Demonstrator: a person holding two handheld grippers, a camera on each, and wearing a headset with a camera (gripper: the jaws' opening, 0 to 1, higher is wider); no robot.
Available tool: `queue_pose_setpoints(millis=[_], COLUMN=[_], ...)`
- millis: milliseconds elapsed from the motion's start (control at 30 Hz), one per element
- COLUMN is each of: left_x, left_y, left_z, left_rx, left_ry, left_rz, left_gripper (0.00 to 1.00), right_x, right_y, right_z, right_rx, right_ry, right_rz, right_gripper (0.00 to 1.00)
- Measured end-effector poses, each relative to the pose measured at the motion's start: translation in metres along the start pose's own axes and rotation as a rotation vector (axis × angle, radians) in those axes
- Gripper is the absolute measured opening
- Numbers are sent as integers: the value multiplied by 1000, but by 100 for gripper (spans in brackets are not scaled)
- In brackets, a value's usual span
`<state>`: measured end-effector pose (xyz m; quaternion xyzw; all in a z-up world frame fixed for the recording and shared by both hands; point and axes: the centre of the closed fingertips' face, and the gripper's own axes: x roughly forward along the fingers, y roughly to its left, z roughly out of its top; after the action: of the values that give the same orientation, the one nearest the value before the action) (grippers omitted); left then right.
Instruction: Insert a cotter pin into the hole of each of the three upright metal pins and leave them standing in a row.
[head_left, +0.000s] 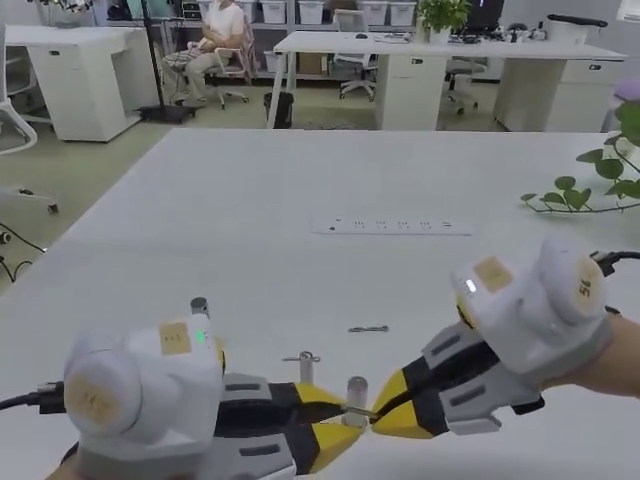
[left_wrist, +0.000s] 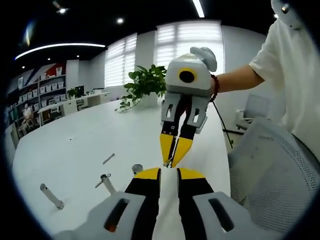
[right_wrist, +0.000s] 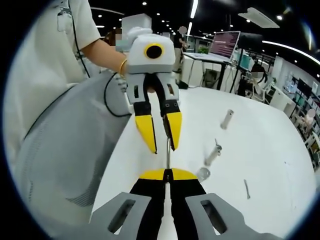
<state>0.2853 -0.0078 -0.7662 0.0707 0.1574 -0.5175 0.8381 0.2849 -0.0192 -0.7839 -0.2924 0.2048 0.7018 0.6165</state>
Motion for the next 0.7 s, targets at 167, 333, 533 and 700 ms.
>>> queue_pose_setpoints(millis=[167,333,533,700], left_x=[3,7,11,14], left_y=[7,12,24,34], left_z=[-4,-8,-16,-21], left_rx=[-25,-37,-87,-136], left_ry=[-1,3,7,5], left_rz=[49,85,146,191], left_gripper=[15,18,19,19], right_x=[-3,-6,-8,-8], right_y=[-7,-15,-23,-31], right_z=[-7,-17,-29,-39], right_rx=[-7,-21,-27,-27], right_ry=[30,73,121,157], right_rz=[-25,-52,-75,-95], right_gripper=[3,3,3,3])
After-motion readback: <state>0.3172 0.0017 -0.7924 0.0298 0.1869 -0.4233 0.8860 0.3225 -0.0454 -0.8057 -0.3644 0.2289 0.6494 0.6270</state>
